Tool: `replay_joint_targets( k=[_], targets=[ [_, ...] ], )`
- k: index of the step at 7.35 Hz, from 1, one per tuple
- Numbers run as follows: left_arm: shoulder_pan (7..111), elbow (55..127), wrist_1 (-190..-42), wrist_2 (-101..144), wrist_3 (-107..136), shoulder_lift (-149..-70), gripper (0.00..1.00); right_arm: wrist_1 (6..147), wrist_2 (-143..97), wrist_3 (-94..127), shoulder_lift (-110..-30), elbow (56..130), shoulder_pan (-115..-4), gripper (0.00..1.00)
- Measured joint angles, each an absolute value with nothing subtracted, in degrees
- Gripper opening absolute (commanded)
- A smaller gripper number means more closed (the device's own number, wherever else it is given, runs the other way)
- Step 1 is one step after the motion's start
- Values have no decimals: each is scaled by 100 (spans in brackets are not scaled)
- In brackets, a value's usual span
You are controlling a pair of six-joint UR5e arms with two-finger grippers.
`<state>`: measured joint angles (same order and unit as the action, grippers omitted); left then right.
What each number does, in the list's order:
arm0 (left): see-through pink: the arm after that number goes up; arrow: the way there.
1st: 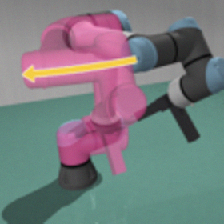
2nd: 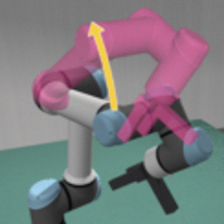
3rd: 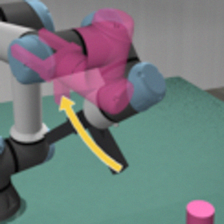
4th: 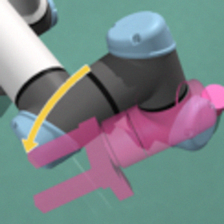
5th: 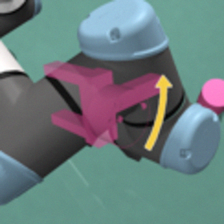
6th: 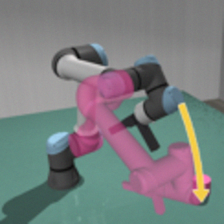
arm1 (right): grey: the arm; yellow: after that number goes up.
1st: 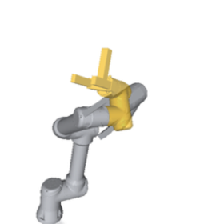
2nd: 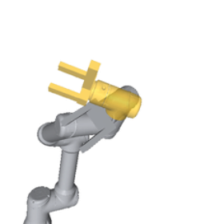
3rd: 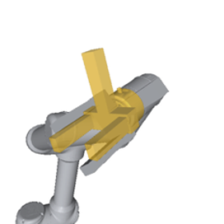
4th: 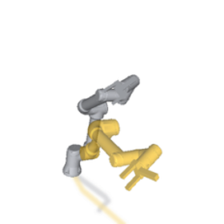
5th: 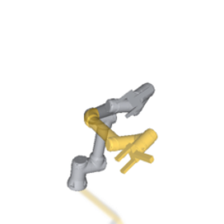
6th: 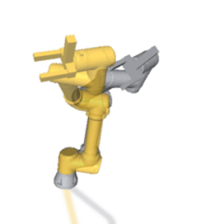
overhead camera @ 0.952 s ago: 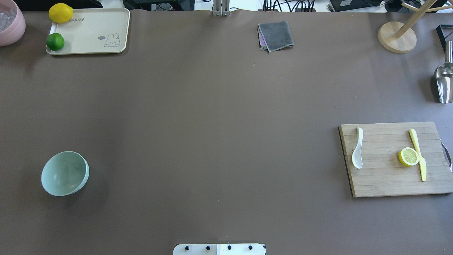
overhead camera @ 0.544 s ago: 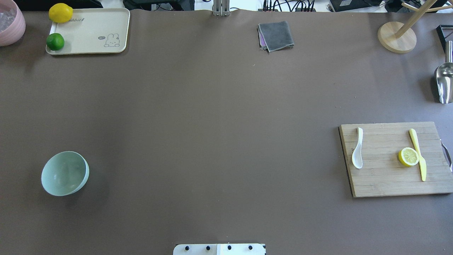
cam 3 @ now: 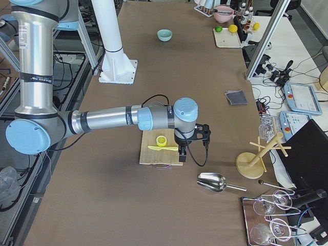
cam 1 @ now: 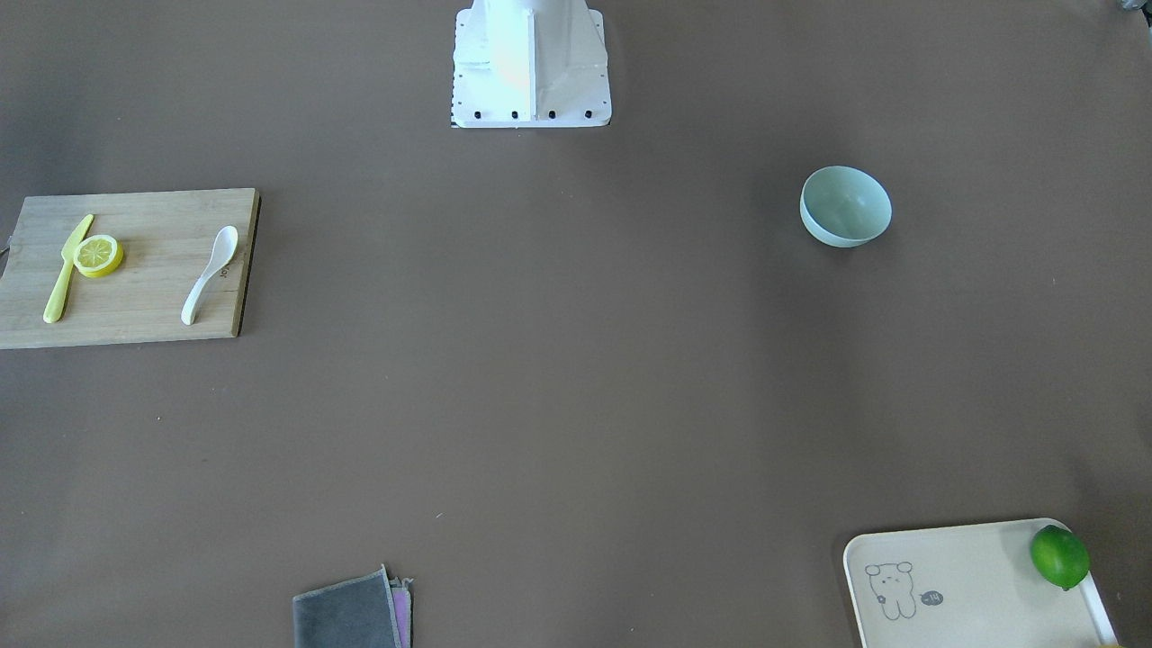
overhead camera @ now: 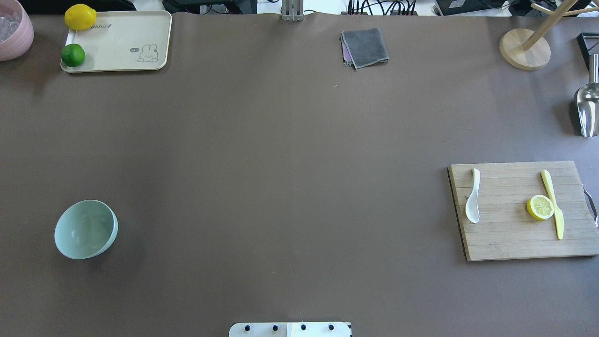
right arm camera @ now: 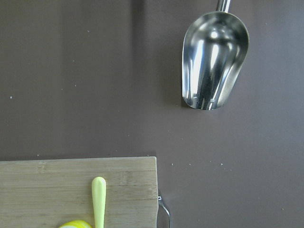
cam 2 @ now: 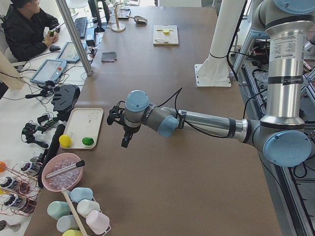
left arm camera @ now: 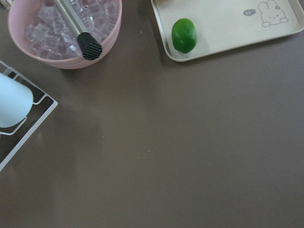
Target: Place spoon in bowl
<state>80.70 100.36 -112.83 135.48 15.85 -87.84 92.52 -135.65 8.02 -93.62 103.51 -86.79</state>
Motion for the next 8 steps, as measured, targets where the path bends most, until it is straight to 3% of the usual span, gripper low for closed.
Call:
replay_joint_targets(
  k=[5, 8],
  targets=[
    [6476, 9978, -13073, 13614, 4524, -8730, 98, 9111, -14315, 955, -9232, 10336, -8181, 100],
    [5382, 9926, -13628, 13391, 5017, -8509, 98, 9064, -14262, 1558, -8847, 10318, -7771, 100]
  ],
)
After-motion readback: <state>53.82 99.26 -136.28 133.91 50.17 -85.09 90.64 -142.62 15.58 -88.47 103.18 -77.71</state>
